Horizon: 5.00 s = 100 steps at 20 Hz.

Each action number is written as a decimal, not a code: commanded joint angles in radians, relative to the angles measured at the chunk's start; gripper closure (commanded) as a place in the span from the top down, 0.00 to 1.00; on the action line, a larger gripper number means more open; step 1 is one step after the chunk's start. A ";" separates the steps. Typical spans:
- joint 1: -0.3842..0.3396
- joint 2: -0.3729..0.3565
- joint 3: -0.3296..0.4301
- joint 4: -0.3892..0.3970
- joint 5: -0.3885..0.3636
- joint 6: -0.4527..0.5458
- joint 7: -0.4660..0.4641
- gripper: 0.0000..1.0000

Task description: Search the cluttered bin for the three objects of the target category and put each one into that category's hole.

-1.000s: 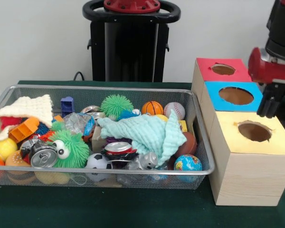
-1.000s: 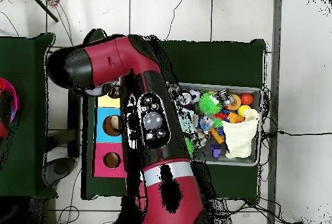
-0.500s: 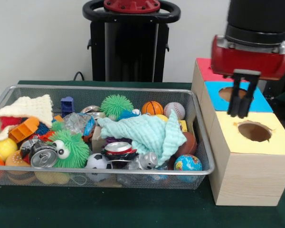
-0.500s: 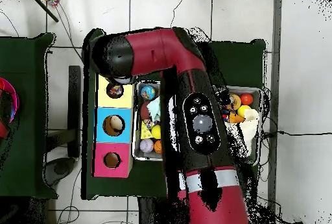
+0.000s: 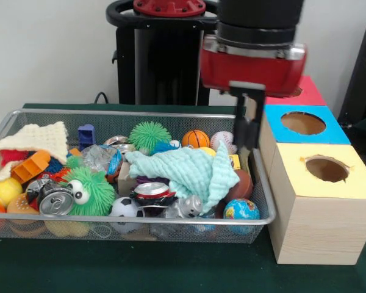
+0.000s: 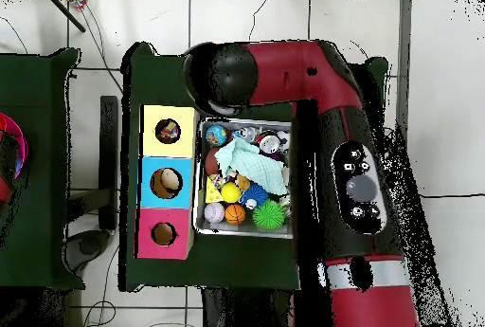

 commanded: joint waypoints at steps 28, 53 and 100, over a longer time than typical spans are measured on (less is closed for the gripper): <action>-0.126 0.005 0.182 0.117 -0.010 -0.058 -0.274 0.00; -0.136 0.071 0.169 0.109 -0.121 -0.211 -0.218 1.00; -0.156 0.065 0.133 0.276 -0.146 0.134 -0.278 1.00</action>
